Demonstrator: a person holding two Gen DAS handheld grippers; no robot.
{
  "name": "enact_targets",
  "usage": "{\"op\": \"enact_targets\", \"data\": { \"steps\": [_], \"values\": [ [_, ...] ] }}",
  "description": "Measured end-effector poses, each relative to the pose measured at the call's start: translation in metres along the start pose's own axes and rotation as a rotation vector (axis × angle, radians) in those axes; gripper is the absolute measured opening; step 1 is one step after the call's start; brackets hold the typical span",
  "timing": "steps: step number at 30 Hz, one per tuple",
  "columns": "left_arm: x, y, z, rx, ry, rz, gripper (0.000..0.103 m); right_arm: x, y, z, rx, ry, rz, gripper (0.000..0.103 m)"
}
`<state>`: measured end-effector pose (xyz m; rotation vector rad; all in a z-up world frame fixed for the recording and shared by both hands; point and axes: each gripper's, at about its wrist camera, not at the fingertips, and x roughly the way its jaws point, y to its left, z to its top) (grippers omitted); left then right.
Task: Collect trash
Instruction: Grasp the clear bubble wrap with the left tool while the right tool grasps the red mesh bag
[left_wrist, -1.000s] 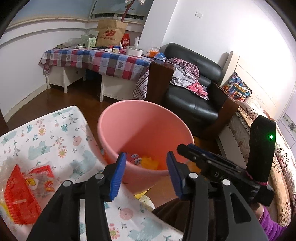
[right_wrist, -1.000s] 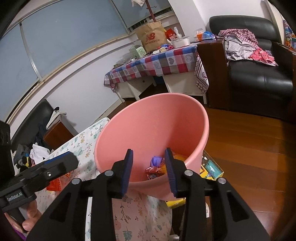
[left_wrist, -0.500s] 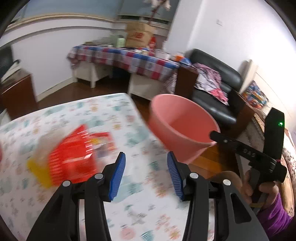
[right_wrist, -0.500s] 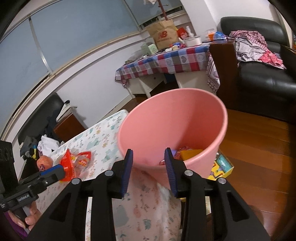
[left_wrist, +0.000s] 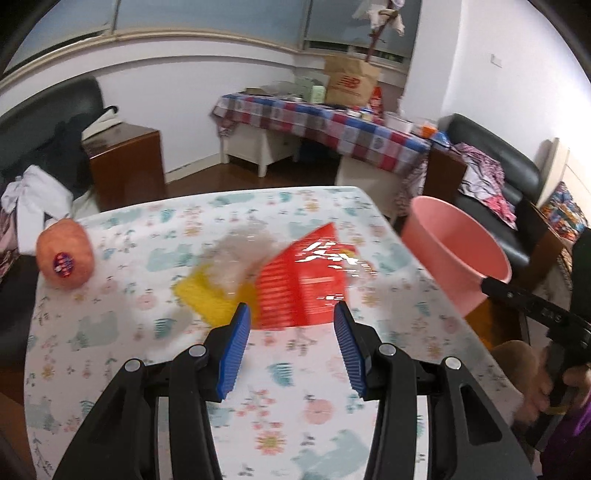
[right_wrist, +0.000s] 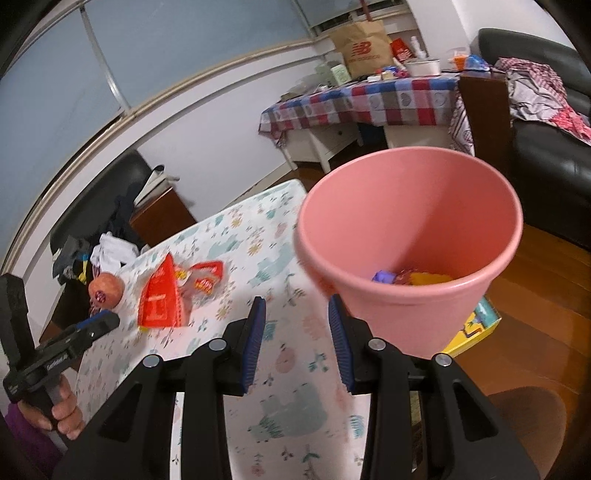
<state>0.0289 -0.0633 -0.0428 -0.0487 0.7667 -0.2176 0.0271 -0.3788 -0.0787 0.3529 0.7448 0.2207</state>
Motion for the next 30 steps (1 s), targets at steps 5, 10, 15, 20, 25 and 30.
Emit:
{"op": "enact_targets", "data": {
  "steps": [5,10,15,20,25,30],
  "values": [
    [0.005,0.023,0.002,-0.053,-0.004,0.058,0.046,0.005,0.01,-0.003,-0.022,0.025,0.009,0.036],
    [0.017,0.044,0.004,-0.091,0.005,0.104,0.046,0.014,0.018,-0.004,-0.036,0.055,0.012,0.036],
    [0.027,0.051,0.019,-0.152,0.005,0.039,0.046,0.023,0.034,-0.005,-0.072,0.077,0.021,0.036],
    [0.049,0.046,0.037,-0.117,0.002,0.031,0.046,0.031,0.053,-0.006,-0.101,0.105,0.047,0.036],
    [0.071,0.053,0.033,-0.158,0.063,-0.047,0.035,0.037,0.072,-0.007,-0.15,0.133,0.09,0.036],
    [0.062,0.056,0.028,-0.156,0.033,-0.062,0.013,0.05,0.089,-0.008,-0.147,0.173,0.152,0.036]
  ]
}}
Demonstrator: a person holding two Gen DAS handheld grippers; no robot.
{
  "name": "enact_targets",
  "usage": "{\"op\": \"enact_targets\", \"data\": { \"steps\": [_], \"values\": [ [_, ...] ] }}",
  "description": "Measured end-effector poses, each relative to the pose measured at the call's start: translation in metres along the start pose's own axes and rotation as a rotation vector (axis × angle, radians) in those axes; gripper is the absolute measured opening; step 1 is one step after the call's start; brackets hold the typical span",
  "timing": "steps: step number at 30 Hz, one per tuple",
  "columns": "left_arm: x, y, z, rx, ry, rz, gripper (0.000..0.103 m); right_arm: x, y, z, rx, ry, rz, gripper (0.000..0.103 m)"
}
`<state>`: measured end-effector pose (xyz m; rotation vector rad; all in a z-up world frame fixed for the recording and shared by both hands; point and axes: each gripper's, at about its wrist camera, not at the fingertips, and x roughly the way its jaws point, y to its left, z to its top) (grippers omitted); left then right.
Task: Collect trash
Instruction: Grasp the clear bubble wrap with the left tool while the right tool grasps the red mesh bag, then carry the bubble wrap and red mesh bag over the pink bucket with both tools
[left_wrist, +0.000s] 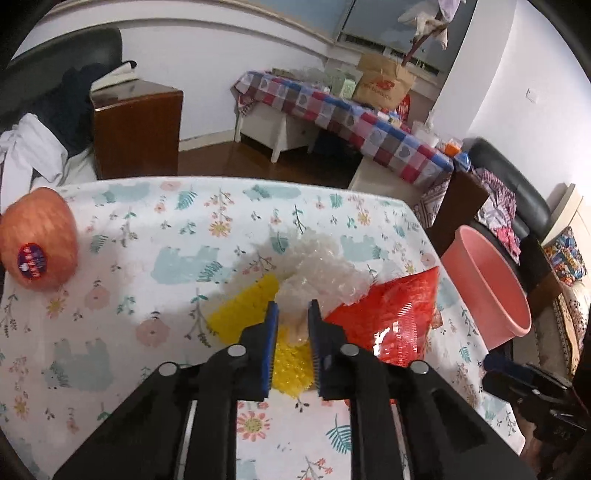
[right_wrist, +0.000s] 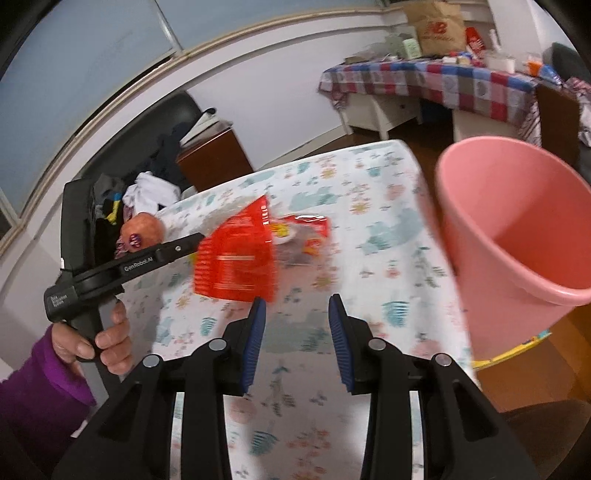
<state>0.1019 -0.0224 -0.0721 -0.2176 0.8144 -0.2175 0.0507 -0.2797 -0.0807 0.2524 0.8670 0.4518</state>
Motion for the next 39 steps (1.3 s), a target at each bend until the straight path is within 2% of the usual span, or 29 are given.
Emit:
{"op": "enact_targets", "data": {
  "steps": [3,8,10,11,19,22,24,25,26,28,32,39],
  "values": [
    [-0.015,0.005,-0.001,-0.007,-0.037,-0.004,0.011,0.012,0.007,0.003,0.011,0.021,0.05,0.036],
    [-0.039,0.018,-0.007,-0.025,-0.071,-0.013,0.011,0.032,0.009,0.008,0.042,0.056,0.075,0.036],
    [-0.047,0.024,-0.011,-0.039,-0.075,-0.021,0.011,0.04,0.008,0.011,0.063,0.069,0.082,0.047],
    [-0.05,0.028,-0.012,-0.046,-0.075,-0.023,0.011,0.043,0.006,0.012,0.073,0.072,0.086,0.049],
    [-0.058,0.035,-0.022,-0.079,-0.062,-0.038,0.011,0.072,-0.001,0.019,0.168,0.134,0.175,0.05],
    [-0.061,0.034,-0.024,-0.081,-0.063,-0.042,0.011,0.072,0.005,0.017,0.146,0.128,0.207,0.05],
    [-0.061,0.034,-0.025,-0.08,-0.061,-0.043,0.011,0.067,0.012,0.015,0.098,0.109,0.202,0.043],
    [-0.062,0.034,-0.025,-0.078,-0.061,-0.042,0.011,0.065,0.015,0.015,0.082,0.104,0.197,0.032],
    [-0.062,0.033,-0.025,-0.076,-0.062,-0.041,0.011,0.063,0.018,0.015,0.067,0.102,0.194,0.026],
    [-0.064,0.031,-0.025,-0.076,-0.064,-0.041,0.011,0.058,0.022,0.014,0.051,0.092,0.198,0.02],
    [-0.068,0.027,-0.025,-0.068,-0.074,-0.037,0.011,0.048,0.032,0.011,-0.002,0.078,0.187,0.015],
    [-0.084,0.016,-0.021,-0.045,-0.121,-0.04,0.011,0.019,0.046,0.011,-0.064,0.004,0.19,0.015]
  ]
}}
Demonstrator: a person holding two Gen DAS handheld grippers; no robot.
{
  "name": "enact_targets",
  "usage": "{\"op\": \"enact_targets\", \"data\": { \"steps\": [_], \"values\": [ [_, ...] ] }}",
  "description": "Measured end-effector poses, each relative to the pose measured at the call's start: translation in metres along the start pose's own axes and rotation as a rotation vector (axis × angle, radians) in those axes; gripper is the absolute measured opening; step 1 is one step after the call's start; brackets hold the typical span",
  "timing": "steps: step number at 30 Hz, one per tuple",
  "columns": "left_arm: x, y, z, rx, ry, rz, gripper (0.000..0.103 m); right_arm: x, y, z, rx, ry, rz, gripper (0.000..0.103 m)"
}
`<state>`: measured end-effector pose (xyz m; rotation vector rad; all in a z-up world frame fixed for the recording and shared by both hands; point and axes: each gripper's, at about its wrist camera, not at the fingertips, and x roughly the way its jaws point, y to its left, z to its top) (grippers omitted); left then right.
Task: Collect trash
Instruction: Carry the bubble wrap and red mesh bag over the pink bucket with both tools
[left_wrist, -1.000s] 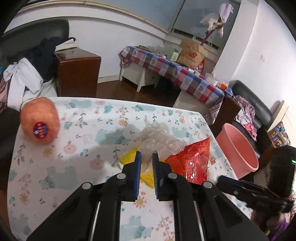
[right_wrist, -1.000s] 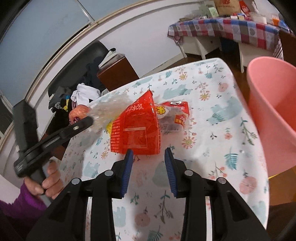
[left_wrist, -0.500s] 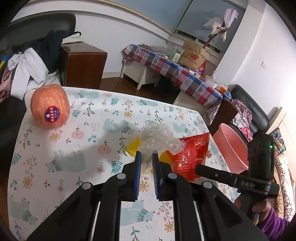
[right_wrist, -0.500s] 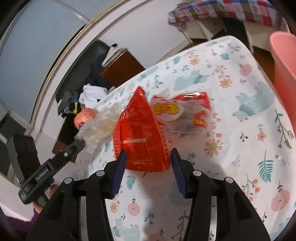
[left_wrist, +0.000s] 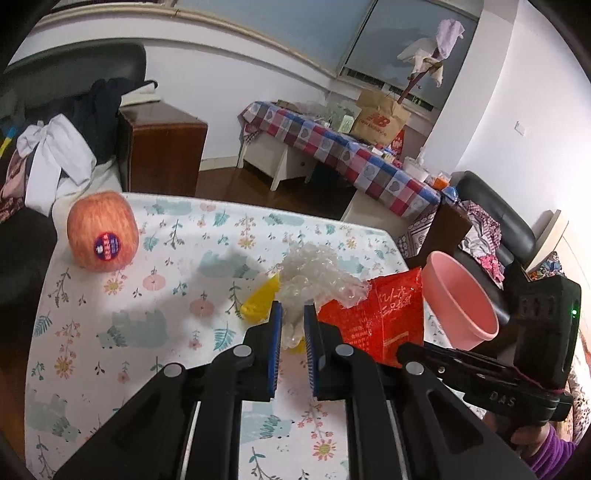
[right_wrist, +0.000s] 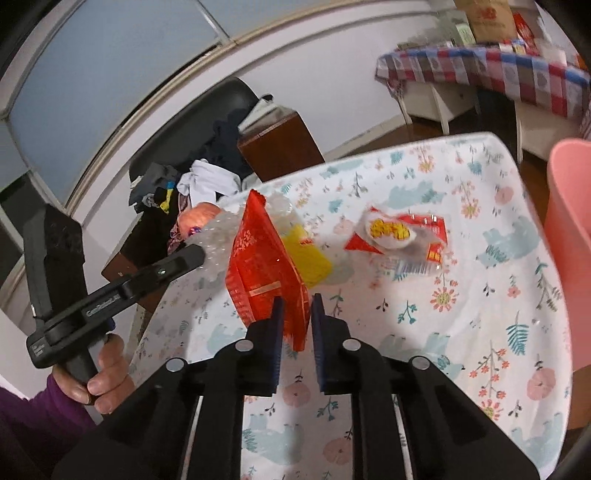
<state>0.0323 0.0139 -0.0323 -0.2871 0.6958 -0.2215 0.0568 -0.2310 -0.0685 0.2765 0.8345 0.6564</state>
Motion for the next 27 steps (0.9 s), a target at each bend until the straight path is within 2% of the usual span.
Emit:
{"op": "enact_targets", "data": {
  "steps": [10,19,27],
  "values": [
    [-0.015,-0.03,0.012,0.048,-0.077,-0.043,0.011,-0.046,-0.005,0.005,-0.013,-0.131,-0.078,0.015],
    [-0.005,-0.071,0.019,0.114,-0.079,-0.1,0.011,-0.084,-0.04,0.005,0.063,-0.233,-0.165,0.015],
    [0.011,-0.11,0.021,0.17,-0.064,-0.144,0.011,-0.112,-0.073,-0.002,0.136,-0.292,-0.209,0.015]
  ]
}}
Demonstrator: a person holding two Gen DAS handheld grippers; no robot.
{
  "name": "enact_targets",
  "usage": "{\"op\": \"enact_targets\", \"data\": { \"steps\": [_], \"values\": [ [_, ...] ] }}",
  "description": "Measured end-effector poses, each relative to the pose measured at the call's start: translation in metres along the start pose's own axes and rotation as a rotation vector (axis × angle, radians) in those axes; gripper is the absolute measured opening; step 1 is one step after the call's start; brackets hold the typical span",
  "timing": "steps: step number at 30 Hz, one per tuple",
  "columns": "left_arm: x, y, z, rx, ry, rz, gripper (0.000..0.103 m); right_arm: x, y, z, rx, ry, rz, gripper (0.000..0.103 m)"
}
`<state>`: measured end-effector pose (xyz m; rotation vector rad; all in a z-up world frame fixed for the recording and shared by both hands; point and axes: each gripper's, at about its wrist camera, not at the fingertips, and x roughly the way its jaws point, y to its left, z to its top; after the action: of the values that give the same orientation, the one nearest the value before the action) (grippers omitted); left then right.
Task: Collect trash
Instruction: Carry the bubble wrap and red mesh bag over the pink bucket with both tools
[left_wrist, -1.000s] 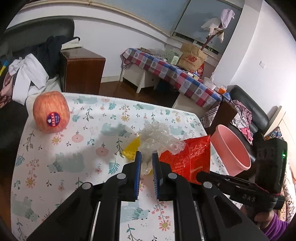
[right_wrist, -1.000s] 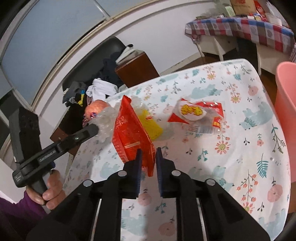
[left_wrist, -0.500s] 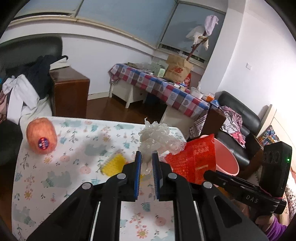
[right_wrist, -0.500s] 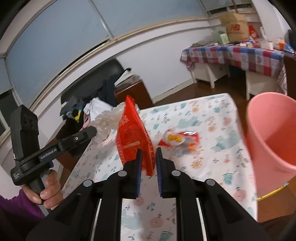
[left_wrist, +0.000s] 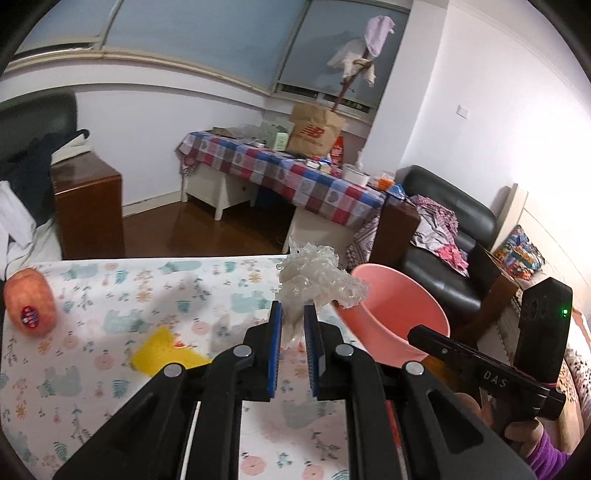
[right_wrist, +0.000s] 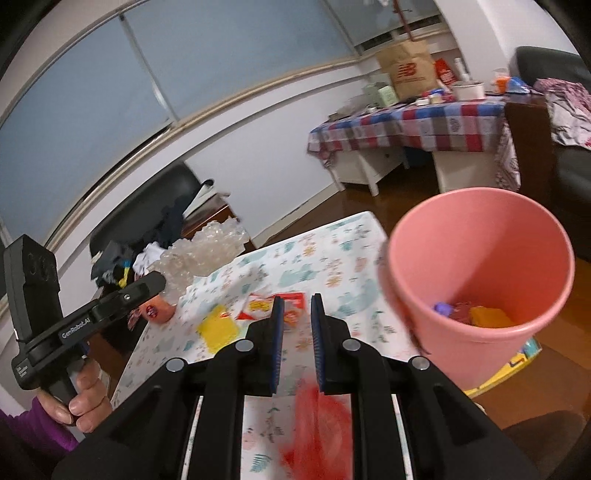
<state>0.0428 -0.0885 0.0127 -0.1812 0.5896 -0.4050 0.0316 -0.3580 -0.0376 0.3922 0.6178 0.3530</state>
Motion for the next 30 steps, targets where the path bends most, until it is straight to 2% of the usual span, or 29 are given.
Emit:
{"op": "enact_targets", "data": {
  "steps": [4,9,10,11,13,16,22,24,25,26,28,30],
  "values": [
    [0.011,-0.016,0.0,0.028,0.022,-0.014,0.011,-0.008,-0.017,-0.001,0.041,-0.004,0.005,0.015],
    [0.018,-0.027,-0.003,0.045,0.042,-0.031,0.011,-0.012,-0.027,-0.006,0.052,0.069,0.048,0.016],
    [0.019,-0.028,-0.003,0.047,0.045,-0.033,0.011,-0.011,-0.028,-0.009,0.048,0.1,0.051,0.023],
    [0.02,-0.029,-0.004,0.049,0.048,-0.034,0.011,-0.01,-0.028,-0.012,0.048,0.122,0.053,0.039],
    [0.023,-0.031,-0.005,0.052,0.055,-0.038,0.011,-0.012,-0.032,-0.021,0.063,0.158,0.078,0.05],
    [0.025,-0.031,-0.007,0.05,0.063,-0.04,0.011,-0.012,-0.032,-0.035,0.082,0.214,0.109,0.051],
    [0.028,-0.03,-0.012,0.047,0.08,-0.046,0.011,-0.002,-0.03,-0.059,0.059,0.288,0.076,0.051],
    [0.029,-0.03,-0.012,0.049,0.081,-0.045,0.011,0.003,-0.023,-0.066,0.02,0.306,0.069,0.046],
    [0.029,-0.031,-0.012,0.046,0.08,-0.044,0.011,0.005,-0.02,-0.067,0.004,0.317,0.069,0.03],
    [0.029,-0.031,-0.012,0.045,0.08,-0.044,0.011,0.008,-0.018,-0.068,-0.007,0.328,0.066,0.018],
    [0.029,-0.031,-0.012,0.046,0.081,-0.043,0.011,0.01,-0.015,-0.07,-0.03,0.34,0.067,0.01],
    [0.029,-0.032,-0.013,0.049,0.081,-0.042,0.011,0.005,-0.012,-0.068,-0.049,0.308,0.073,0.009]
  ]
}}
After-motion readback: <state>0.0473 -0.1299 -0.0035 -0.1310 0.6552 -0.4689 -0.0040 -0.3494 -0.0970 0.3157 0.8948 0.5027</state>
